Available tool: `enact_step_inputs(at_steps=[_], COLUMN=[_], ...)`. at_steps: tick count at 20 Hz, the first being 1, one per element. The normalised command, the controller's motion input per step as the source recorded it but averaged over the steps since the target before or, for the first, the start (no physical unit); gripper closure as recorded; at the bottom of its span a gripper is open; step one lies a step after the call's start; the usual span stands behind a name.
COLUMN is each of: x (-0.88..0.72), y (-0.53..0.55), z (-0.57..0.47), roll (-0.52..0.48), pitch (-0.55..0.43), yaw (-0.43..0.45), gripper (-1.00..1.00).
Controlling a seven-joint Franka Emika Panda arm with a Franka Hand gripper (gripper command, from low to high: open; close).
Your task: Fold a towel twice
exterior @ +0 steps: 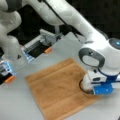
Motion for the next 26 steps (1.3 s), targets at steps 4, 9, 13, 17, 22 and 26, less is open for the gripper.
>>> enact_step_inputs(at_steps=[4, 9, 13, 17, 22, 26], x=[-0.1, -0.1, -0.13, -0.18, -0.19, -0.28], y=[-0.04, -0.03, -0.04, -0.07, -0.15, -0.18], z=[-0.15, -0.15, -0.15, 0.02, 0.29, 0.21], roll=[-0.088, -0.061, -0.014, 0.162, 0.175, 0.184], pitch=[-0.149, -0.127, -0.102, -0.141, -0.157, -0.145], yaw=[0.031, -0.036, -0.057, -0.025, -0.138, -0.169], gripper=[1.0, 1.0, 1.0, 1.0, 1.0, 1.0])
